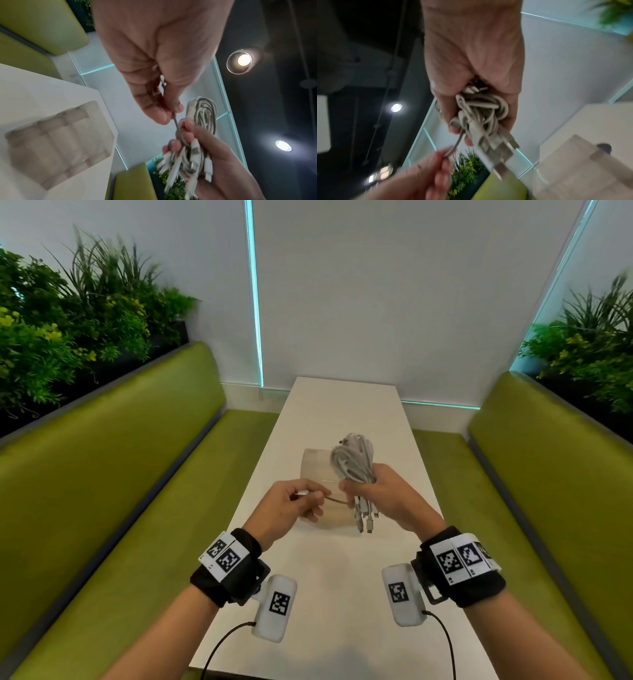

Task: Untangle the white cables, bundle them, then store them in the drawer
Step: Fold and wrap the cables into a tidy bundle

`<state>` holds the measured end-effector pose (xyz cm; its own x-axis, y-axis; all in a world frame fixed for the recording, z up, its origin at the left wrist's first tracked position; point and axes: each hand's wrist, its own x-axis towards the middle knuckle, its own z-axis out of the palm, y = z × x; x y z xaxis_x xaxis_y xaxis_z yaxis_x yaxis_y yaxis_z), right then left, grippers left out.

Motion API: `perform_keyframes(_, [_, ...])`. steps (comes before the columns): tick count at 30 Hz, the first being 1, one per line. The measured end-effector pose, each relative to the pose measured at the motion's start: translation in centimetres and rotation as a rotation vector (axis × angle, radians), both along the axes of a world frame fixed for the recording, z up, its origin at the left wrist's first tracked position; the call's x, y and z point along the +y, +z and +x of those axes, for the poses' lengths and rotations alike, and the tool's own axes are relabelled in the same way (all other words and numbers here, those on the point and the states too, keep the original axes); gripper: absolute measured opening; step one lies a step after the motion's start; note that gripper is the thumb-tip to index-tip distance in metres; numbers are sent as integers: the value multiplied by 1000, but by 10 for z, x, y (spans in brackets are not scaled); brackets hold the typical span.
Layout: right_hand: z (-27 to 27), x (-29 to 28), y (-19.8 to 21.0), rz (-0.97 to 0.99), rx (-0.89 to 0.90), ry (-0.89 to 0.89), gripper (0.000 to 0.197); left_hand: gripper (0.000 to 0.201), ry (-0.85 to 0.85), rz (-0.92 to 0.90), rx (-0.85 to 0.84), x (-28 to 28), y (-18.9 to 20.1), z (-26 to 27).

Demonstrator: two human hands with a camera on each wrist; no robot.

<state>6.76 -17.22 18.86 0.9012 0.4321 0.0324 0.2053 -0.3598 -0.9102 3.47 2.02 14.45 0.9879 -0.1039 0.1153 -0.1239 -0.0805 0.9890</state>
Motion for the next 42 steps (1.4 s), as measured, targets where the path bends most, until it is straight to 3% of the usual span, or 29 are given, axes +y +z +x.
perform_keyframes(4, [-9, 9, -4, -82, 28, 150, 8, 17, 100, -75, -55, -5, 3, 5])
perform_keyframes(10, [-10, 15, -23, -26, -7, 35, 7, 25, 137, -274, -18, -5, -1, 4])
perform_keyframes(14, [-11, 16, -24, 26, 37, 48, 14, 8, 102, -352, 1, -4, -5, -2])
perform_keyframes(16, [-9, 14, -22, 58, 20, 6, 11, 20, 54, -401, 23, -6, -5, -7])
perform_keyframes(19, [-8, 20, -26, -40, -73, -30, 9, 49, 28, -255, 20, -16, -1, -10])
perform_keyframes(22, [-15, 37, -39, -179, -171, 15, 27, 64, 109, -300, 42, -33, 2, -8])
perform_keyframes(25, [-18, 45, -45, -159, -173, 61, 37, 50, 233, -492, 64, -40, 6, -3])
perform_keyframes(29, [-23, 40, -37, 10, -18, 251, 48, 30, 264, -514, 75, -38, 6, 0])
perform_keyframes(33, [-24, 30, -35, 37, 164, 246, 28, 14, 195, -602, 44, -35, 9, -2])
perform_keyframes(39, [-23, 37, -41, 48, 186, 280, 12, 21, 175, -648, 56, -33, 5, 5])
perform_keyframes(42, [-21, 45, -52, -32, 202, 327, 10, 23, 186, -486, 12, -23, -6, 8])
